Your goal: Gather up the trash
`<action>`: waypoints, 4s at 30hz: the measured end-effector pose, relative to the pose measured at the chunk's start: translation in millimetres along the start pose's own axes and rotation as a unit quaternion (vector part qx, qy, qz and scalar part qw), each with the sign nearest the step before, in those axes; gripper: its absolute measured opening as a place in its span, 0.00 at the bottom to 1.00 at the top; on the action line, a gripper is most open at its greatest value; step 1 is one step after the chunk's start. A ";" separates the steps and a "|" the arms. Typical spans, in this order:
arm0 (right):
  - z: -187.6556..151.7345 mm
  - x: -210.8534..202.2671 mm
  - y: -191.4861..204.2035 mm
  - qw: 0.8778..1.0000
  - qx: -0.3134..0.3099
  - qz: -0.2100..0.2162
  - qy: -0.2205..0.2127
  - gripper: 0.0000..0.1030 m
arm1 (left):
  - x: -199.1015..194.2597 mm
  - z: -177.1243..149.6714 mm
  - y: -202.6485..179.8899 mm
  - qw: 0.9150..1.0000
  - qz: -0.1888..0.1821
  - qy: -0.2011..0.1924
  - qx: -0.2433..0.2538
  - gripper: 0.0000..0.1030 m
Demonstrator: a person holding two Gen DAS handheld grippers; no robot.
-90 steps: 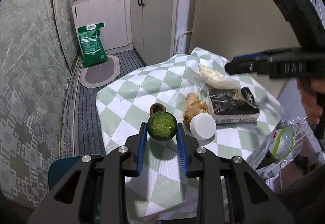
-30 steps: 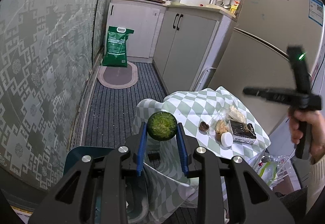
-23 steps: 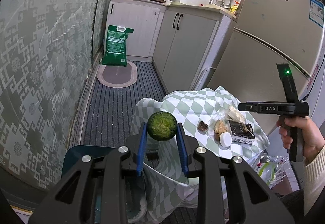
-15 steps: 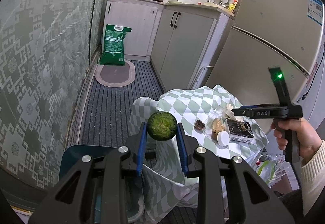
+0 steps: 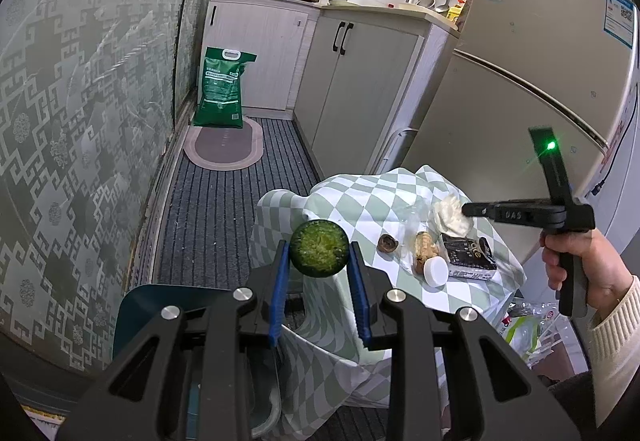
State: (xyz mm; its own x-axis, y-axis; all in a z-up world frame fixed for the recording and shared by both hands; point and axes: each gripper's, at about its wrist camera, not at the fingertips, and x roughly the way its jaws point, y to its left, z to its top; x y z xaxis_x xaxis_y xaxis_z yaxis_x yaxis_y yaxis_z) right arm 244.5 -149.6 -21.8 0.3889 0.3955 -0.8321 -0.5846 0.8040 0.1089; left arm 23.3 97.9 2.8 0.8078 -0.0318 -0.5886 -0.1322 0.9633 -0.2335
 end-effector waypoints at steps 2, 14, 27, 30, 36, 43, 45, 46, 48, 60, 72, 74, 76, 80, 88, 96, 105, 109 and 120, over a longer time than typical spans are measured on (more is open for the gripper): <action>4.2 -5.9 -1.3 1.000 0.006 0.002 -0.011 0.02 | 0.7 -1.1 1.0 1.000 0.008 0.001 0.001 0.30; 12.5 -35.9 -2.8 0.998 0.013 -0.021 -0.056 0.02 | 29.2 -28.5 39.4 0.992 0.076 0.098 -0.022 0.30; 17.7 -64.2 30.1 0.994 -0.008 0.024 -0.105 0.02 | 61.6 -67.8 67.5 0.972 0.115 0.204 -0.028 0.33; 20.6 -65.6 47.9 0.993 -0.018 0.045 -0.108 0.02 | 59.1 -65.6 68.7 0.971 0.124 0.202 -0.027 0.37; 22.5 -57.1 80.9 0.992 -0.047 0.066 -0.097 0.02 | 50.7 -60.1 74.7 0.973 0.136 0.183 -0.028 0.46; 19.1 -47.3 121.4 0.988 -0.079 0.100 -0.085 0.02 | 26.6 -42.0 85.1 0.979 0.153 0.127 -0.044 0.46; 18.7 -44.8 132.6 0.987 -0.088 0.109 -0.081 0.02 | 18.9 -38.0 86.6 0.981 0.156 0.110 -0.045 0.45; 18.4 -43.1 138.3 0.986 -0.092 0.113 -0.079 0.02 | 14.0 -35.3 87.6 0.982 0.157 0.099 -0.047 0.44; 17.3 -38.5 151.8 0.985 -0.102 0.122 -0.073 0.02 | 7.1 -30.6 88.0 0.983 0.160 0.082 -0.048 0.43; -3.7 2.1 224.7 0.974 -0.147 0.171 -0.018 0.02 | -35.2 -10.6 81.6 0.988 0.151 -0.016 -0.040 0.28; -32.6 49.3 276.7 0.965 -0.178 0.187 0.052 0.04 | -64.6 -2.5 80.0 0.986 0.140 -0.077 -0.043 0.23; -36.0 53.6 279.7 0.964 -0.178 0.190 0.059 0.06 | -68.6 -1.7 81.1 0.986 0.136 -0.084 -0.046 0.23; -38.3 54.7 282.0 0.963 -0.179 0.192 0.061 0.23 | -71.8 -0.1 80.1 0.986 0.132 -0.090 -0.048 0.23; -36.3 47.6 279.0 0.963 -0.174 0.202 0.048 0.35 | -80.6 4.3 76.1 0.985 0.124 -0.107 -0.053 0.23; -22.3 12.8 246.2 0.967 -0.152 0.204 -0.016 0.46 | -85.0 14.3 47.4 0.986 0.105 -0.126 -0.036 0.23; -13.4 -18.6 184.7 0.975 -0.115 0.178 -0.064 0.51 | -64.5 20.4 17.8 0.990 0.086 -0.114 -0.019 0.23; -16.5 -37.5 117.6 0.982 -0.077 0.148 -0.086 0.53 | -34.1 14.9 -16.2 0.994 0.063 -0.088 -0.003 0.29; -18.5 -44.3 92.5 0.984 -0.064 0.136 -0.093 0.55 | -21.0 10.5 -35.5 0.995 0.059 -0.077 0.016 0.32; -26.9 -54.5 44.6 0.988 -0.038 0.115 -0.098 0.59 | 24.9 -10.6 -87.2 0.997 0.029 -0.015 0.068 0.42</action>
State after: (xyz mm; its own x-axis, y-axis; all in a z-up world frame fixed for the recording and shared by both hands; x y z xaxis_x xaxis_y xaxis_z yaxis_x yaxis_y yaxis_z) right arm 178.2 -147.2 13.7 0.3652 0.6487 -0.6677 -0.7230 0.6495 0.2356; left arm 48.8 10.3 0.3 0.8182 0.0305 -0.5742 -0.1008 0.9907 -0.0911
